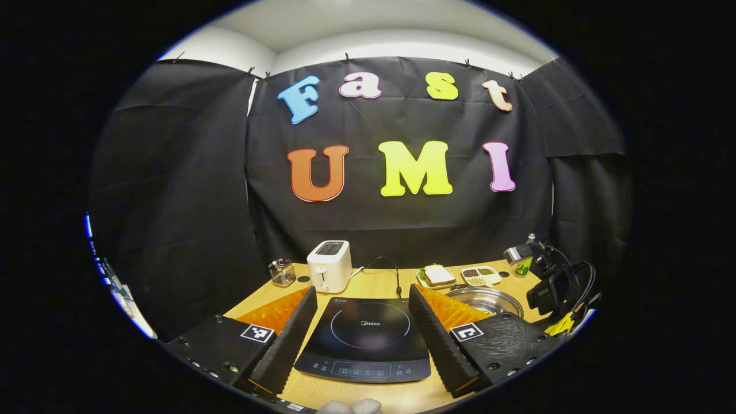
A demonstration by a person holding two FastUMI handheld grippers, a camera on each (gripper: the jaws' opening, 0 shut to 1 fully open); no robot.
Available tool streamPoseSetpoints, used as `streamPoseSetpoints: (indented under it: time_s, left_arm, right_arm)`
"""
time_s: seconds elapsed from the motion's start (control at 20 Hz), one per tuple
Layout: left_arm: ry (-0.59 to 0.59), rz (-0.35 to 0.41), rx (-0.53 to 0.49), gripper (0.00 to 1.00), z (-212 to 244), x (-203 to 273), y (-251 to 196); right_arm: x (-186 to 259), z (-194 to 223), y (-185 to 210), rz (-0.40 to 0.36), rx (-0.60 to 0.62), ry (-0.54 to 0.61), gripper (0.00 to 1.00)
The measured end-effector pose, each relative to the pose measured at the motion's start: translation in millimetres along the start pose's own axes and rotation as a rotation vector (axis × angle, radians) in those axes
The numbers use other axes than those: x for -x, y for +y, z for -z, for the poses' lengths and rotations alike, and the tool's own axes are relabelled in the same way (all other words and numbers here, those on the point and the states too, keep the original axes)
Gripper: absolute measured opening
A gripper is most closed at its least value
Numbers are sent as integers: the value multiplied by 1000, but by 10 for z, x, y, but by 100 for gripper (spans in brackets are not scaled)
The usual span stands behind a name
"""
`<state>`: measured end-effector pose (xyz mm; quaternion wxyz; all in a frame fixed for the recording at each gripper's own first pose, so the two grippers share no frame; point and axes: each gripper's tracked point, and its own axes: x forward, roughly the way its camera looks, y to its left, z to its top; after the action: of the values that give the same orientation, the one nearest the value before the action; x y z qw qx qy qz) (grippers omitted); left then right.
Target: First push the handle of the pot to place it horizontally, then grasp the pot with both hands and set it on the induction cooktop.
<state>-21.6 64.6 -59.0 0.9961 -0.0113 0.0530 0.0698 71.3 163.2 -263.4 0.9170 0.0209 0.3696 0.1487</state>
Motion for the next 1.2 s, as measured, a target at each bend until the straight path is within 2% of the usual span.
streamPoseSetpoints:
  time_s: [0.15, 0.4, 0.55, 0.65, 0.75, 1.2]
  left_arm:
    - [6, -3, 2, 96, 8, 0, 7]
    - [13, 13, -9, 96, 23, -34, -62]
    - [14, 24, -7, 95, 13, -34, -103]
    - [11, 29, -9, 96, -3, -56, -128]
    - [12, 35, -12, 96, -2, -69, -148]
    - [15, 65, -7, 95, -6, -139, -313]
  right_arm:
    - [-136, 136, -46, 9, -17, 41, 4]
    - [-267, 301, -111, 7, -29, 79, 0]
    - [-266, 398, -200, 23, -40, 94, 4]
    - [-274, 414, -242, 24, -51, 93, 0]
    - [-275, 439, -300, 27, -60, 97, 4]
    - [-207, 563, -675, 71, -83, 107, 1]
